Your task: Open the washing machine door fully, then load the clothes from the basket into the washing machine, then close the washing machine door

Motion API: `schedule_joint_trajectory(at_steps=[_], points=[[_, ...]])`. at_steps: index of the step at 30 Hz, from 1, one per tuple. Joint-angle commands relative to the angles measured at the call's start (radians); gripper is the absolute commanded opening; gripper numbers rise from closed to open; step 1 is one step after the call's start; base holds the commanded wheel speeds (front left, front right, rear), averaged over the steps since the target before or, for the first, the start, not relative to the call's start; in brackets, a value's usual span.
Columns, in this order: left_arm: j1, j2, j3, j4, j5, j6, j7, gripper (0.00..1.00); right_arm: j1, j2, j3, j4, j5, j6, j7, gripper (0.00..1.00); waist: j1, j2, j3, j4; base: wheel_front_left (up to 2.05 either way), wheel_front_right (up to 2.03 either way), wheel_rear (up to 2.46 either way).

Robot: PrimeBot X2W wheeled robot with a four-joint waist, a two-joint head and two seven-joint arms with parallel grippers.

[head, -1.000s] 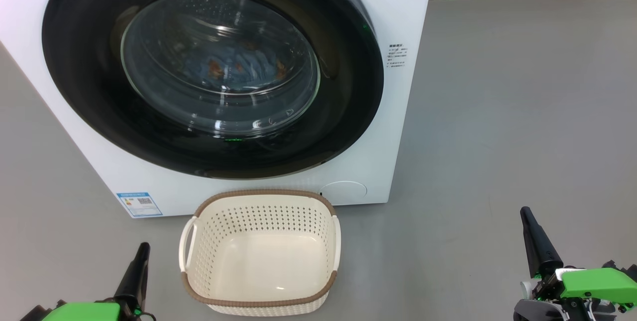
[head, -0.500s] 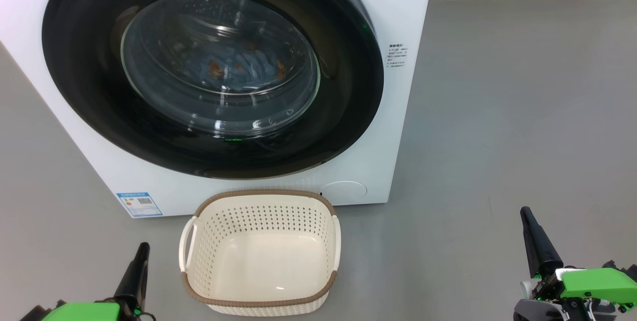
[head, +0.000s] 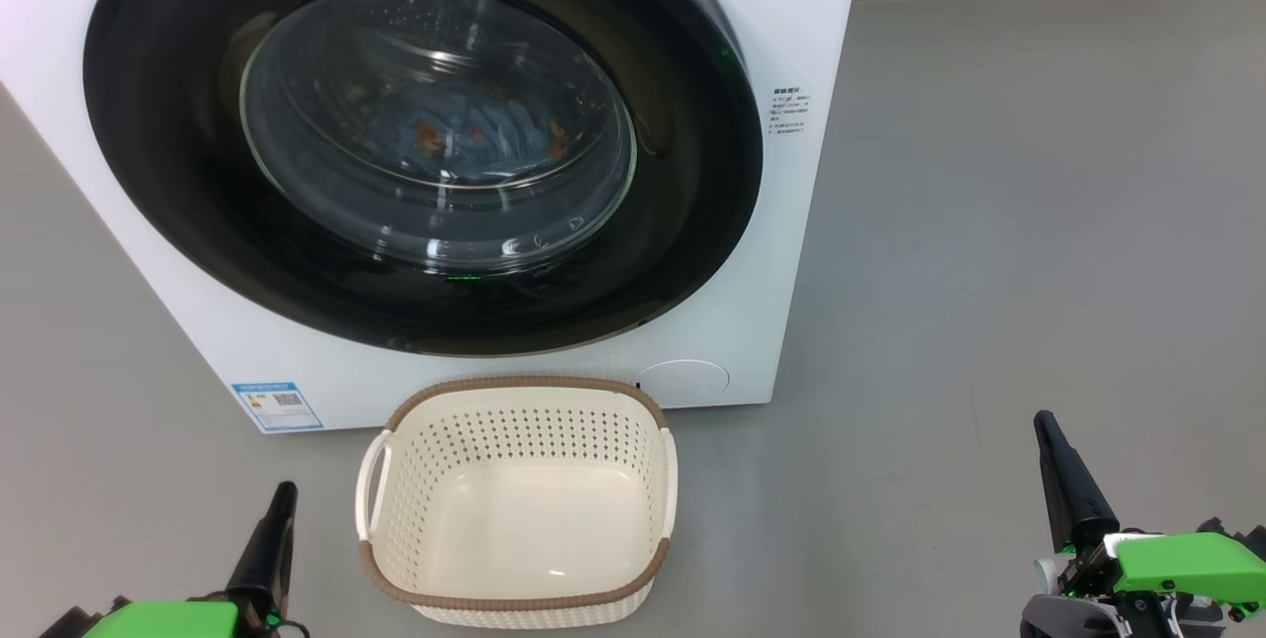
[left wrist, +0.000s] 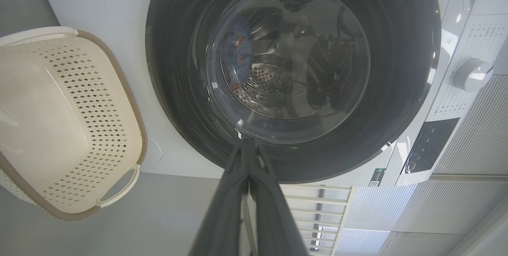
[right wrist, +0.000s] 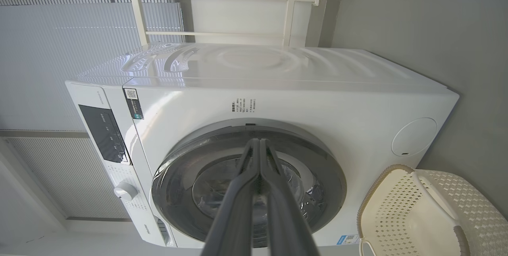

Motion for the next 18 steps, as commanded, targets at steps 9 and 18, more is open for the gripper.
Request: schedule_joint_trajectory(at_steps=[9, 18], points=[[-0.043, 0.012, 0.036, -0.019, -0.003, -0.003, 0.005, 0.00, -0.010, -0.001, 0.022, -0.030, 0.003, 0.002, 0.008, 0.00, 0.0000, 0.0000, 0.000, 0.000, 0.00, 0.00, 0.00], [-0.043, 0.012, 0.036, -0.019, -0.002, -0.003, 0.005, 0.00, -0.010, -0.001, 0.022, -0.030, 0.003, 0.002, 0.008, 0.00, 0.0000, 0.0000, 0.000, 0.000, 0.00, 0.00, 0.00]])
